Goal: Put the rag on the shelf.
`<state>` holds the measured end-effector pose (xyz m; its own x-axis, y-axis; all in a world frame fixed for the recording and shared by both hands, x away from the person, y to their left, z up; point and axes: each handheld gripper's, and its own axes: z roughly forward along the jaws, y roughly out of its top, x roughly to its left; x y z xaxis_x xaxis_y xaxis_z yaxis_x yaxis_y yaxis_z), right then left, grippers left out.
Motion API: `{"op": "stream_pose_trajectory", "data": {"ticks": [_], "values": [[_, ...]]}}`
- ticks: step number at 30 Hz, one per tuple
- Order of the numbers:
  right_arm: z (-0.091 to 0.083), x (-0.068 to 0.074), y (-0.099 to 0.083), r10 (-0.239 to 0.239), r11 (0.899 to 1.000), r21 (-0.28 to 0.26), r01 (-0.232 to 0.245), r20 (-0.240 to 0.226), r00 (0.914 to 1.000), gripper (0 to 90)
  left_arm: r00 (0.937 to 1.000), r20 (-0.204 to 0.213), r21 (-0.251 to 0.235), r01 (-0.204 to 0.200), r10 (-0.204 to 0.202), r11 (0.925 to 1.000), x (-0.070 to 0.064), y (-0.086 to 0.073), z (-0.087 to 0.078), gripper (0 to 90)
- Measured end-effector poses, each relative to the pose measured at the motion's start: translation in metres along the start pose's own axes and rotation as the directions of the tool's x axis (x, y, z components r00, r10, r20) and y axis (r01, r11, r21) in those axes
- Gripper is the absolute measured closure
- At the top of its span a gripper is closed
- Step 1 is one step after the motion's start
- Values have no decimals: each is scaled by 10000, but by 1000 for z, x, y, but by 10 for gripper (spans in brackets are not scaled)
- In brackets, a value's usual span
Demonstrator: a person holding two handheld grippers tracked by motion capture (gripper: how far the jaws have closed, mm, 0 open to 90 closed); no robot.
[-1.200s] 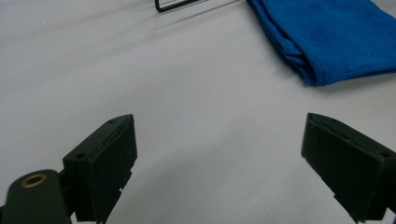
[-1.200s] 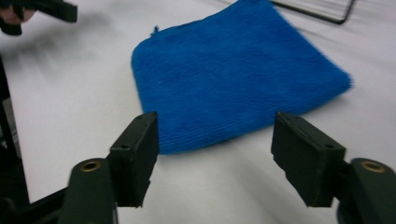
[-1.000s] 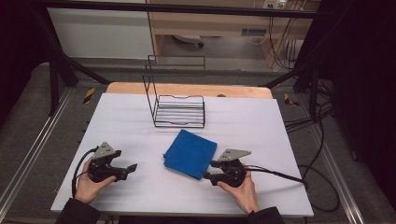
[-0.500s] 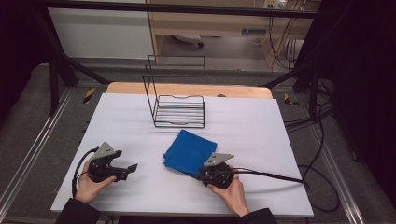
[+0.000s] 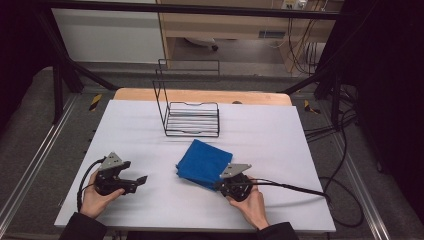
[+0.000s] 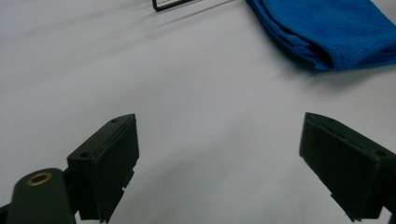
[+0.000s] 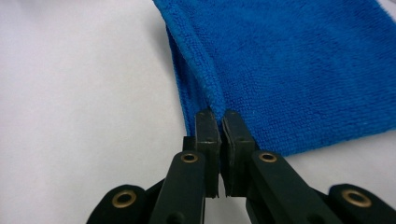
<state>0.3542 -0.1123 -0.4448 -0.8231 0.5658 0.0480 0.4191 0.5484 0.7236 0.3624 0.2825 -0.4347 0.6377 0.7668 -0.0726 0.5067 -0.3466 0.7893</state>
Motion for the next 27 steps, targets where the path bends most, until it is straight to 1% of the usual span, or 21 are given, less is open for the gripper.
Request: {"op": "stream_pose_trajectory", "data": {"ticks": [2, 5, 7, 8, 10, 13, 15, 17, 18, 19, 20, 21, 22, 23, 24, 25, 27], "values": [[-5, -1, 2, 13, 10000, -26, -13, -19, 10000, 872, 10000, 0, -4, -1, 1, 10000, 0, 0, 0, 120], [-10, -1, 2, -80, 9999, 97, 81, -38, 10000, 873, 10000, 3, -11, 17, -17, 10000, 0, 0, 0, 120], [-16, -2, 1, -162, 9993, 334, 168, -196, 9997, 872, 10000, 9, -26, 22, -22, 10000, 0, 0, -1, 120], [-17, -3, -1, -157, 9994, 306, 163, -194, 9997, 872, 10000, 9, -26, 22, -22, 10000, 0, 0, -1, 120], [-21, -5, -4, -189, 9988, 451, 201, -265, 9995, 871, 10000, 17, -11, 32, -32, 10000, -1, 0, -1, 120], [-25, -8, -8, -306, 9977, 594, 316, -176, 9994, 866, 10000, 35, 32, 48, -48, 10000, -2, 1, -1, 121], [-25, -10, -11, -233, 9980, 589, 244, -200, 9995, 851, 10000, 53, 42, 62, -62, 10000, -3, 1, -1, 121], [-25, -12, -13, -111, 9986, 513, 125, -286, 9995, 776, 9999, 99, 37, 103, -103, 9999, -6, 4, -1, 121], [-25, -12, -13, 2, 9990, 449, 16, -403, 9992, 713, 9999, 99, 37, 103, -103, 9999, -6, 4, -1, 122], [-25, -12, -13, -8, 9994, 351, 20, -343, 9994, 669, 9997, 165, -2, 187, -187, 9998, -11, 7, -1, 123], [-27, -12, -13, -32, 9997, 251, 40, -339, 9994, 631, 9996, 210, 4, 190, -190, 9998, -14, 9, -1, 124], [-30, -12, -12, 62, 9999, 135, -57, -416, 9991, 573, 9996, 210, 4, 190, -190, 9998, -14, 9, -1, 127], [-33, -13, -11, 150, 9998, -84, -153, -384, 9991, 523, 9992, 335, -40, 241, -240, 9997, -20, 14, 0, 134], [-35, -14, -9, 202, 9993, -301, -213, -364, 9991, 475, 9992, 335, -40, 241, -240, 9997, -20, 14, 0, 141], [-38, -15, -8, 328, 9980, -522, -343, -282, 9991, 429, 9985, 450, 8, 310, -310, 9995, -28, 21, 2, 152], [-41, -16, -6, 497, 9962, -713, -508, -169, 9986, 408, 9985, 450, 8, 310, -310, 9995, -28, 21, 2, 164], [-44, -20, -5, 828, 9917, -989, -822, 21, 9966, 363, 9979, 539, 96, 349, -353, 9993, -36, 28, 6, 190]]}}
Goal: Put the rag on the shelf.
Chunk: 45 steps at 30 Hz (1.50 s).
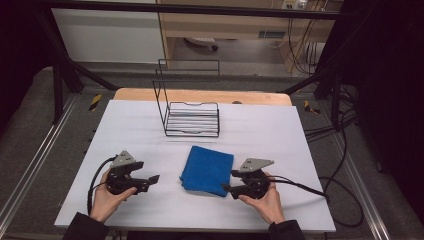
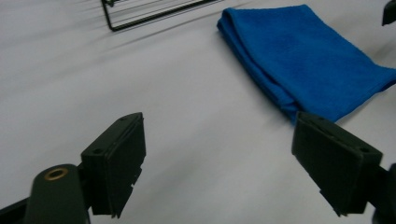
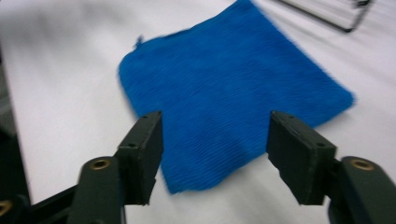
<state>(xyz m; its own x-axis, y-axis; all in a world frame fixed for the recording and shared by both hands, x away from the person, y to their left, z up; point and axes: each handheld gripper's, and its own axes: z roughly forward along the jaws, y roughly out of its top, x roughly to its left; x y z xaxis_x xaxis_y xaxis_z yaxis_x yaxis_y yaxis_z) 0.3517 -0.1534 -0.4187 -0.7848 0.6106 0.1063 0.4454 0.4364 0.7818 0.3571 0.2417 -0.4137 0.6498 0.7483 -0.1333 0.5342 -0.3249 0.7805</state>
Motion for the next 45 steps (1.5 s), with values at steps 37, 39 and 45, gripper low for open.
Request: {"op": "stream_pose_trajectory", "data": {"ticks": [37, 39, 45], "values": [[40, -23, -12, 2386, 9699, 276, -2419, 909, 9669, 855, 9968, 505, 1653, 534, -625, 9848, -61, 20, 91, 838], [40, -24, -12, 2348, 9709, 259, -2380, 916, 9677, 861, 9962, 521, 1672, 601, -697, 9841, -61, 19, 90, 842], [44, -29, -2, 1625, 9858, 271, -1658, 984, 9818, 870, 9944, 466, 1535, 868, -949, 9843, -67, 18, 80, 850]]}}
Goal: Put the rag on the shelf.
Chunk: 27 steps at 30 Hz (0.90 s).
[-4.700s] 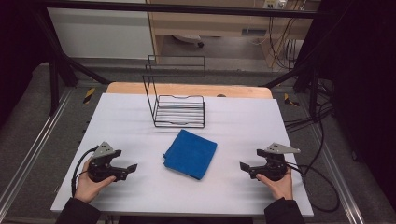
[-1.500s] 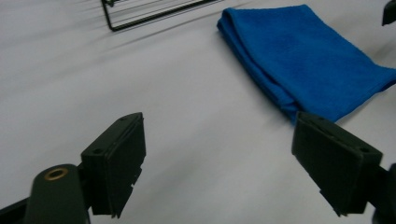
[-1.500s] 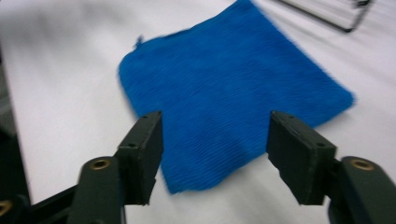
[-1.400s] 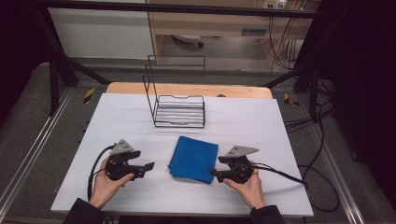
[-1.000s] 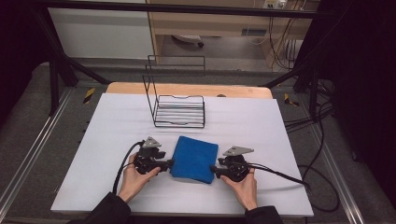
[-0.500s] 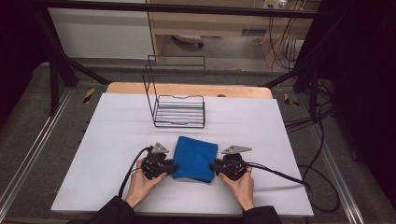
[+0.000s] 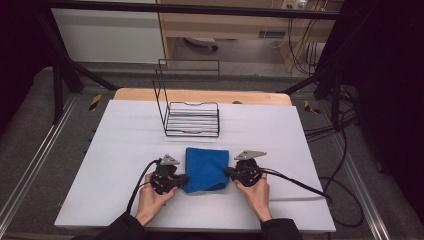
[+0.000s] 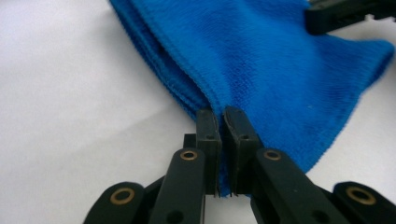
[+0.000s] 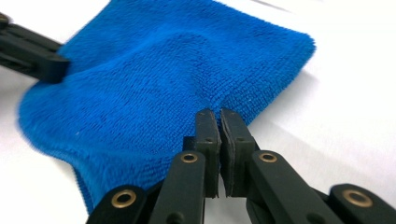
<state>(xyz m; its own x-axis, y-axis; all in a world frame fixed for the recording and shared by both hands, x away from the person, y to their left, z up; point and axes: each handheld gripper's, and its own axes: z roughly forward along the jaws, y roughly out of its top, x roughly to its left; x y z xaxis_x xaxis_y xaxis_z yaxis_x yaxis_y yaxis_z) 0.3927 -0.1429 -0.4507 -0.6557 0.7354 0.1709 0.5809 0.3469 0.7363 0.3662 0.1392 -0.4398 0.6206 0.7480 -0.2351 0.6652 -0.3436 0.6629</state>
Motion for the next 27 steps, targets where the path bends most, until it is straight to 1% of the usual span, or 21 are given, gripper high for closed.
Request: {"op": "stream_pose_trajectory", "data": {"ticks": [1, 3, 4, 6, 8, 9, 10, 11, 12, 14, 16, 18, 19, 21, 23, 24, 25, 26, 27], "values": [[3, -2, 2, -95, 10000, 15, 95, -93, 9999, 868, 10000, -22, -35, 12, -12, 10000, -2, -1, -2, 849], [3, -2, 2, -87, 9999, 51, 88, -126, 9999, 865, 9999, -145, -101, -1, -1, 9999, -4, -3, -3, 848], [3, -3, 2, -161, 9999, 58, 162, -128, 9998, 860, 9998, -210, -103, -19, 17, 9999, -4, -4, -1, 847], [1, -1, 2, -83, 9999, 117, 85, -152, 9998, 854, 9992, -365, -171, -161, 154, 9997, -3, -5, 0, 838], [-1, -1, 1, -187, 9997, 149, 187, -32, 9998, 840, 9994, -314, -141, -175, 171, 9997, -2, -5, 1, 819], [-1, -1, 1, -243, 9996, 155, 243, 22, 9997, 814, 9992, -340, -145, -233, 228, 9996, -2, -5, 1, 800], [-1, -1, 1, -243, 9996, 155, 243, 22, 9997, 814, 9988, -385, -172, -304, 297, 9994, -1, -5, 0, 800], [0, -1, 1, -262, 9995, 162, 260, 112, 9996, 778, 9986, -420, -222, -332, 322, 9992, -1, -5, -1, 774], [-1, -1, 0, -386, 9992, 111, 383, 207, 9990, 729, 9981, -471, -276, -398, 385, 9988, 1, -4, -3, 699], [-5, -1, 1, -524, 9986, -100, 527, 216, 9984, 664, 9975, -588, -495, -429, 400, 9979, 5, -2, -8, 626], [-12, -1, 2, -614, 9972, -418, 621, 178, 9980, 564, 9971, -636, -728, -464, 418, 9963, 12, 2, -14, 510], [-18, 0, 3, -661, 9958, -621, 670, 155, 9977, 465, 9966, -715, -861, -461, 399, 9952, 21, 8, -18, 416], [-18, 0, 3, -661, 9958, -621, 670, 155, 9977, 465, 9976, -603, -966, -408, 351, 9945, 25, 11, -20, 416], [-23, -1, 4, -679, 9941, -842, 689, 139, 9976, 379, 9986, -494, -1021, -238, 188, 9945, 32, 19, -23, 326], [-28, -3, 4, -523, 9930, -1056, 522, 14, 9986, 316, 9980, -587, -1108, -313, 249, 9934, 36, 26, -25, 274], [-30, -5, 3, -466, 9929, -1093, 464, 10, 9989, 286, 9979, -617, -1151, -289, 219, 9929, 38, 30, -24, 270], [-33, -8, 2, -362, 9934, -1084, 364, 34, 9993, 225, 9982, -582, -1194, -238, 170, 9926, 39, 34, -22, 271], [-33, -8, 2, -362, 9934, -1084, 364, 34, 9993, 225, 9981, -613, -1195, -163, 90, 9927, 41, 38, -19, 271], [-33, -10, 1, -306, 9938, -1070, 308, 35, 9995, 205, 9980, -625, -1179, -96, 22, 9930, 43, 42, -16, 271]]}}
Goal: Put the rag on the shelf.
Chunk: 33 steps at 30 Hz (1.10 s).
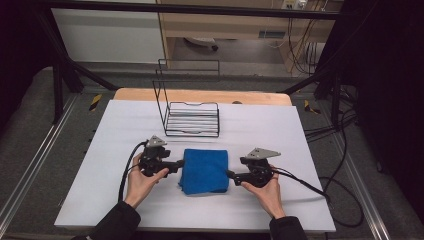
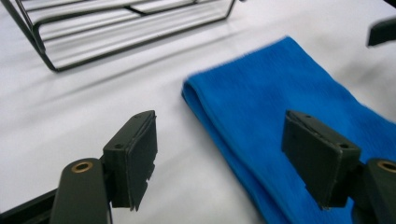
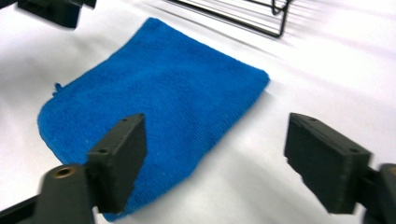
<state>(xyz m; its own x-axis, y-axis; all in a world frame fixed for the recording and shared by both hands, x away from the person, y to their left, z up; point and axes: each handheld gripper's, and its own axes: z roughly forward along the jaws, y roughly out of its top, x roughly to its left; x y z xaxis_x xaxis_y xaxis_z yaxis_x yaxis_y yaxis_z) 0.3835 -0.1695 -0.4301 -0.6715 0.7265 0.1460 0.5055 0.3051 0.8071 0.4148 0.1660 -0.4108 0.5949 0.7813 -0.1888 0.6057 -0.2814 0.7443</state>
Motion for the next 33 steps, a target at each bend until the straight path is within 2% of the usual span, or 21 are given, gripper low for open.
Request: {"op": "stream_pose_trajectory", "data": {"ticks": [5, 6, 8, 10, 15, 19, 22, 30, 33], "values": [[-3, -5, -7, 76, 10000, 16, -76, 92, 9999, 157, 9995, -310, 169, 119, -114, 9998, 8, 13, 25, 344], [-4, -5, -7, 188, 9998, 5, -188, 126, 9997, 148, 9994, -325, 222, 84, -77, 9997, 9, 15, 30, 381], [-4, -6, -7, 217, 9998, 1, -217, 115, 9997, 146, 9987, -509, 319, -35, 51, 9995, 9, 17, 38, 393], [-4, -6, -7, 251, 9997, -63, -250, 64, 9997, 146, 9989, -470, 405, 8, 11, 9992, 11, 18, 45, 468], [-1, -5, -8, 320, 9994, 94, -321, 38, 9995, 146, 9991, -417, 697, 109, -80, 9975, 15, 15, 60, 548], [2, -5, -8, 325, 9994, 149, -325, -55, 9995, 147, 9995, -293, 768, 159, -137, 9969, 15, 14, 67, 610], [2, -5, -8, 364, 9991, 225, -362, -99, 9993, 147, 9996, -273, 726, 4, 15, 9974, 12, 14, 70, 664], [3, -6, -7, 428, 9989, 191, -426, -146, 9990, 144, 10000, -87, 680, 49, -43, 9977, 11, 14, 73, 700], [5, -8, -6, 533, 9985, 168, -530, -197, 9984, 140, 10000, 64, 721, 13, -18, 9974, 10, 13, 73, 752]]}}
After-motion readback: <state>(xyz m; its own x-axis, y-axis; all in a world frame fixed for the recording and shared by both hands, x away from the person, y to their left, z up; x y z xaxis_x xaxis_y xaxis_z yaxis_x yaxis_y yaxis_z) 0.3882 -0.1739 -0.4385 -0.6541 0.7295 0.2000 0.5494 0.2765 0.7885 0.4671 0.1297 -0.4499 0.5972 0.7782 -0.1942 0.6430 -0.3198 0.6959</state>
